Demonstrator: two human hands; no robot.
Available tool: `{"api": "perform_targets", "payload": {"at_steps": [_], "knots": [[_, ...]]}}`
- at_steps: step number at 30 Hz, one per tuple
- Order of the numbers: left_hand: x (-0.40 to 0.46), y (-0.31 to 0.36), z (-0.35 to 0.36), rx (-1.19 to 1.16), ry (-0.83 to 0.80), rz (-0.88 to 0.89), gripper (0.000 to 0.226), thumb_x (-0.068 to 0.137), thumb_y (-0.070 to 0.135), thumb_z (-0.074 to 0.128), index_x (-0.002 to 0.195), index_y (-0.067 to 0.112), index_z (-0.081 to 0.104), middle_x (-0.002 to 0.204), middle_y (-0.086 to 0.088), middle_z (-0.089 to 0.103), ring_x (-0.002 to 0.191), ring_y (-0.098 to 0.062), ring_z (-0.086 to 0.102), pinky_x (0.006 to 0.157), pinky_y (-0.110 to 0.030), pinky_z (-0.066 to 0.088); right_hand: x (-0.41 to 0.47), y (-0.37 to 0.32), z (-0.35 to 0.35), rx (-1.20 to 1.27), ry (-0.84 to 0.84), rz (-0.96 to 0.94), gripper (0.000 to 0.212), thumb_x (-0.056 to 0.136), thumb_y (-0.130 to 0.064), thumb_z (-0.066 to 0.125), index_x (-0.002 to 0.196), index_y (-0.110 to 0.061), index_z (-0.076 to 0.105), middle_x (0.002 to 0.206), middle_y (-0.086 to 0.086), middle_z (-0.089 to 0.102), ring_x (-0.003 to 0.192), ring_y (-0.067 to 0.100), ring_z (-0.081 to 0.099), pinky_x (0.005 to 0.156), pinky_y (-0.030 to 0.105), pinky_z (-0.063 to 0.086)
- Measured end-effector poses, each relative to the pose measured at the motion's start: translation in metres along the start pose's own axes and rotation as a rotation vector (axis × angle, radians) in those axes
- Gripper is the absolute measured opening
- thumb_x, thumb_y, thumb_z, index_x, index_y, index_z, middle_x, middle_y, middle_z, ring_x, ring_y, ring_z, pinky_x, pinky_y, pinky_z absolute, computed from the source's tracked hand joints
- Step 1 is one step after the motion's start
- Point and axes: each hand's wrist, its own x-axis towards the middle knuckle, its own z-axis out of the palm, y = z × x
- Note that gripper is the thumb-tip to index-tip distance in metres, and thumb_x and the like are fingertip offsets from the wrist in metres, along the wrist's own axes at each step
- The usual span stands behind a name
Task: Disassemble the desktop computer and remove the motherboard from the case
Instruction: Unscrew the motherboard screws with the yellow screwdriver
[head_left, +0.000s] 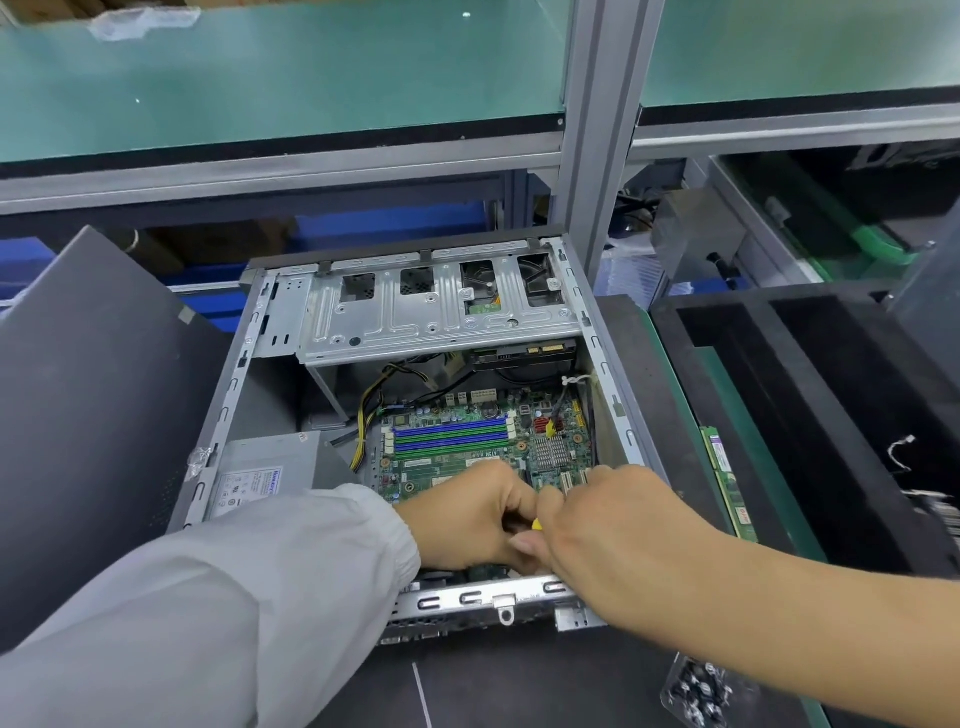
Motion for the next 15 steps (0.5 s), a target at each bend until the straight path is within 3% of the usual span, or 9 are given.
{"api": "perform_targets", "payload": {"at_steps": [2, 4, 6, 11, 15], "knots": [[-0.001, 0.0, 0.001, -0.008, 0.012, 0.004, 0.011, 0.082, 0.002, 0.072, 0.089, -0.006, 0.072, 0.084, -0.026, 0.07, 0.076, -0.043, 0.063, 0.074, -0.054, 0.051, 0.001, 0.0, -0.003, 0.03, -0.019, -0.029, 0.034, 0.075, -0.04, 0.074, 0.064, -0.012, 0.059, 0.046, 0.0, 0.016, 0.03, 0.019, 0.036, 0.038, 0.025, 0.016], [0.0, 0.001, 0.001, 0.005, 0.012, 0.004, 0.011, 0.082, 0.003, 0.072, 0.089, -0.005, 0.073, 0.084, -0.025, 0.07, 0.077, -0.042, 0.064, 0.077, -0.055, 0.05, 0.001, 0.0, 0.0, 0.027, -0.093, -0.103, 0.033, 0.097, -0.039, 0.045, 0.092, -0.008, 0.055, 0.053, 0.002, 0.027, 0.045, 0.023, 0.044, 0.041, 0.027, 0.018], [0.0, 0.001, 0.002, 0.009, 0.001, 0.01, 0.008, 0.081, 0.001, 0.072, 0.087, -0.002, 0.074, 0.082, -0.024, 0.071, 0.075, -0.041, 0.063, 0.077, -0.053, 0.051, -0.001, 0.001, 0.01, 0.017, -0.075, -0.149, 0.037, 0.104, -0.036, 0.02, 0.108, -0.008, 0.043, 0.063, 0.003, 0.04, 0.057, 0.024, 0.043, 0.043, 0.03, 0.017], [0.001, 0.0, 0.004, -0.048, 0.017, 0.024, 0.027, 0.077, -0.006, 0.07, 0.089, 0.017, 0.076, 0.078, -0.021, 0.072, 0.06, -0.026, 0.057, 0.061, -0.037, 0.05, -0.001, 0.01, 0.015, 0.082, -0.087, -0.203, 0.045, 0.101, -0.046, 0.012, 0.112, -0.011, 0.037, 0.081, 0.008, 0.057, 0.068, 0.029, 0.052, 0.052, 0.035, 0.032], [0.002, -0.002, 0.001, -0.122, -0.07, -0.012, 0.011, 0.081, -0.009, 0.066, 0.089, -0.005, 0.07, 0.081, -0.032, 0.066, 0.067, -0.02, 0.052, 0.063, -0.032, 0.044, 0.001, 0.018, 0.012, 0.086, -0.165, -0.257, 0.042, 0.1, -0.049, 0.012, 0.108, -0.015, 0.034, 0.067, 0.002, 0.04, 0.061, 0.026, 0.045, 0.045, 0.031, 0.02]]}}
